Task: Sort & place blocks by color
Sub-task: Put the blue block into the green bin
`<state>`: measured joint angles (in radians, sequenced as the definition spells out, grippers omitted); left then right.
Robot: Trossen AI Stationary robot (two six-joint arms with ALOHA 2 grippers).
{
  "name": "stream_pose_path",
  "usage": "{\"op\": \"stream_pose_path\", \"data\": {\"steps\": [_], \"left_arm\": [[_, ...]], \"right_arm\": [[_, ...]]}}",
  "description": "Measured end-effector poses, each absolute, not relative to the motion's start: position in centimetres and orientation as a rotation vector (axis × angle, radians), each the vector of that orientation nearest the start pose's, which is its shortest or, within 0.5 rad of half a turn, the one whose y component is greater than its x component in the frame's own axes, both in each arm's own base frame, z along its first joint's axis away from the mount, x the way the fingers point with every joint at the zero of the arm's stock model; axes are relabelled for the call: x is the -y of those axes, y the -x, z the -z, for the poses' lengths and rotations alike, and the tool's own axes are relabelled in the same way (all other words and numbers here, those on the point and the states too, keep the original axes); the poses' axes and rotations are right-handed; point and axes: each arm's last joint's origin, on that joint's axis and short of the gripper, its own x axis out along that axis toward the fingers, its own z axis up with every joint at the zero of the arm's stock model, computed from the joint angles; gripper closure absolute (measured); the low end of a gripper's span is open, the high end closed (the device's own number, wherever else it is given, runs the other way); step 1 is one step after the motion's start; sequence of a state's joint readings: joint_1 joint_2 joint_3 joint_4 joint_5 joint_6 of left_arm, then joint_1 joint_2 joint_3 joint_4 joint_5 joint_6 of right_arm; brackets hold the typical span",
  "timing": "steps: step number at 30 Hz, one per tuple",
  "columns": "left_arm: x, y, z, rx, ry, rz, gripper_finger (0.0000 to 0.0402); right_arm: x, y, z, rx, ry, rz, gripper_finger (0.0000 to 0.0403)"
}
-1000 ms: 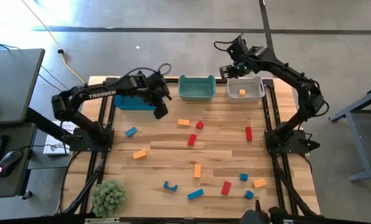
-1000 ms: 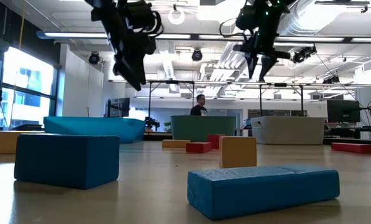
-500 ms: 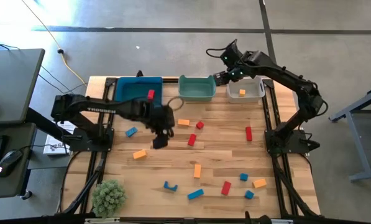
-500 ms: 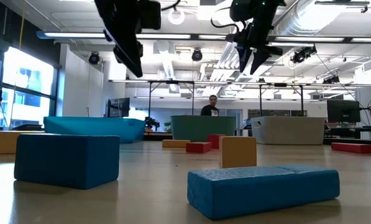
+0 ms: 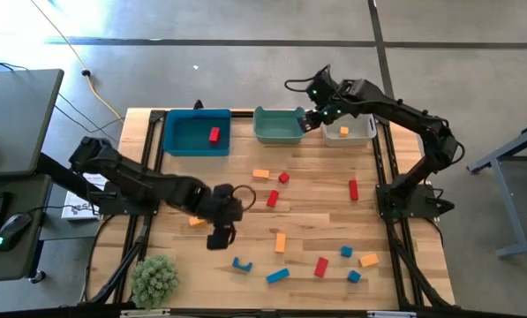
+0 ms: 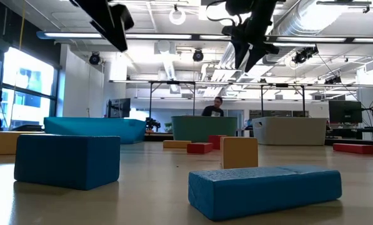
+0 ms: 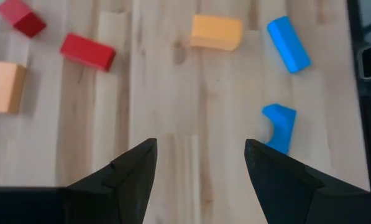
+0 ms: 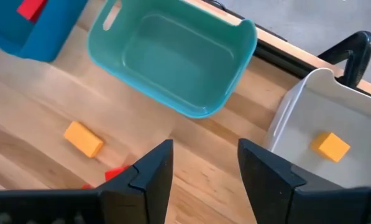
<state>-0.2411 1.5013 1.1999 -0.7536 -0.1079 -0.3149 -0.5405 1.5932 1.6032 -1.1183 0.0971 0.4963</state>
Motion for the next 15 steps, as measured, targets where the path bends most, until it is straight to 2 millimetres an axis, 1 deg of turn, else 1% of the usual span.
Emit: {"op": "stream_pose_path", "data": {"steps": [2, 6, 11, 15], "left_arm": [[7.8, -29.2, -26.7, -1.032, 0.091, -0.033, 0.0167], [9.3, -29.4, -26.1, -1.036, 0.095, -0.032, 0.0167], [11.4, -30.3, -24.3, -1.045, 0.066, 0.01, 0.0167], [12.6, -31.0, -23.1, -1.033, 0.055, 0.031, 0.0167]], "right_arm": [[16.1, -26.9, -34.3, -0.945, -0.674, 0.831, 0.0236], [15.7, -27.2, -34.3, -0.95, -0.664, 0.816, 0.0236], [15.3, -27.3, -34.3, -0.953, -0.657, 0.805, 0.0236], [15.3, -27.4, -34.3, -0.954, -0.657, 0.804, 0.0236]]}}
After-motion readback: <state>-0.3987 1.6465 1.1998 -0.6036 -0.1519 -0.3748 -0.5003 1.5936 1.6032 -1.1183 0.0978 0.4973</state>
